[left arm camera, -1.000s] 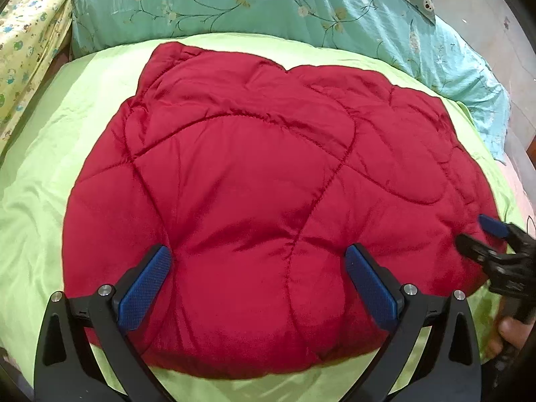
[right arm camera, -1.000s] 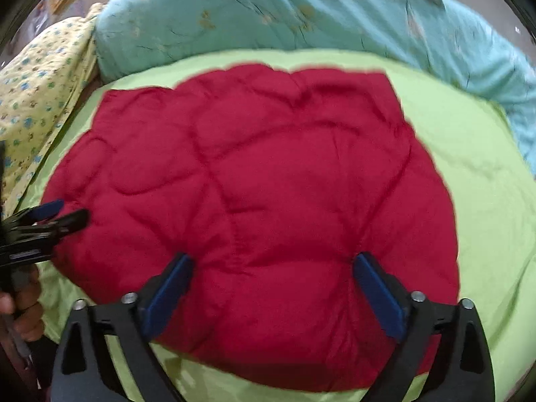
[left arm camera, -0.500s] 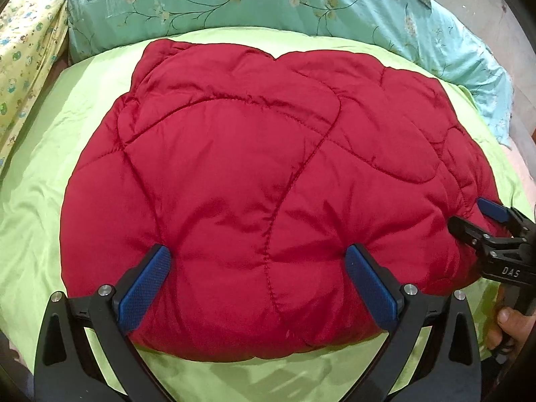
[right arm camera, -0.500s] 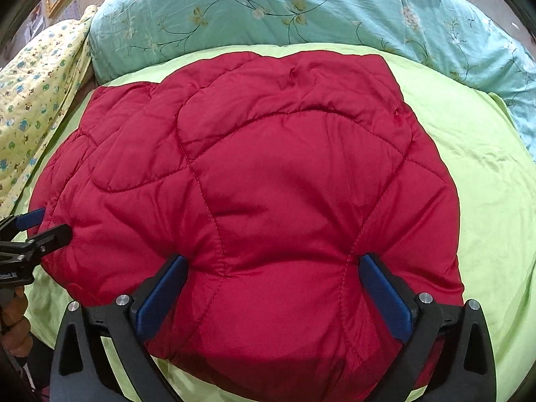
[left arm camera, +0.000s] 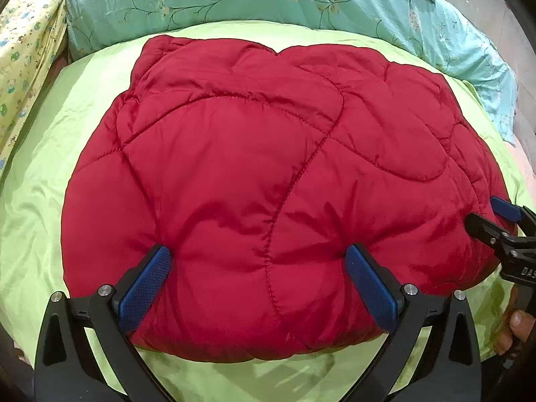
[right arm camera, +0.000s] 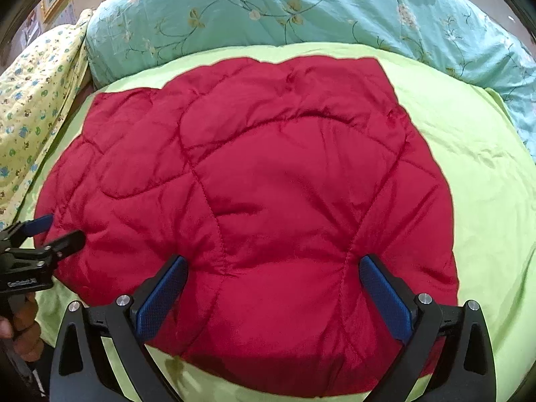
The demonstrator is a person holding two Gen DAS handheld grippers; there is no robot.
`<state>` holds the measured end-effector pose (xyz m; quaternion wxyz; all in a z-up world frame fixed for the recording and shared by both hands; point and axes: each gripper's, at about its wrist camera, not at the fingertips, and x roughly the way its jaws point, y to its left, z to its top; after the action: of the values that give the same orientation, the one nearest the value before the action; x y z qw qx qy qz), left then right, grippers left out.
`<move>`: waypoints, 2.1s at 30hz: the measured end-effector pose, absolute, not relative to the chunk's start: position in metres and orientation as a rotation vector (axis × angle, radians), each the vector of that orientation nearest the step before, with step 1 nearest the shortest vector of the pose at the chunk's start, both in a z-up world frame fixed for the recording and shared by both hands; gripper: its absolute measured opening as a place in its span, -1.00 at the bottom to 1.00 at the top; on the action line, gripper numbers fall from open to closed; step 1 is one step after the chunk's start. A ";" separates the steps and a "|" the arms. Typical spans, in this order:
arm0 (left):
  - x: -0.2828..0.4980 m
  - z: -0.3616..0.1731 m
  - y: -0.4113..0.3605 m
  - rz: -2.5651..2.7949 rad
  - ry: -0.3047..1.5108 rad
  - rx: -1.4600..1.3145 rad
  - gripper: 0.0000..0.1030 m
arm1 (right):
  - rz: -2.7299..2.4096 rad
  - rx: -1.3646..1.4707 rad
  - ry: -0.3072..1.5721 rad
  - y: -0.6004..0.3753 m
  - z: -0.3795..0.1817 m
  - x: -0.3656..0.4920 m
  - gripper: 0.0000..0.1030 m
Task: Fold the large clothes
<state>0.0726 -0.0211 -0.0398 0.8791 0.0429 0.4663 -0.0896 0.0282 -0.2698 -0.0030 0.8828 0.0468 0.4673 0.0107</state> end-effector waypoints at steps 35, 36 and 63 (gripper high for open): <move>0.145 -0.032 -0.007 -0.114 1.009 0.077 1.00 | 0.081 0.153 1.022 -0.283 0.011 0.108 0.94; 0.147 -0.032 -0.007 -0.114 1.006 0.080 1.00 | 0.078 0.154 1.009 -0.284 0.013 0.107 0.94; 0.107 -0.013 -0.017 -0.129 0.967 0.104 1.00 | 0.085 0.133 1.027 -0.288 -0.015 0.120 1.00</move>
<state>0.1074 -0.0166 -0.0131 0.8820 0.0502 0.4645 -0.0619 0.1196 -0.2876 -0.0154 0.8680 0.0638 0.4907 0.0405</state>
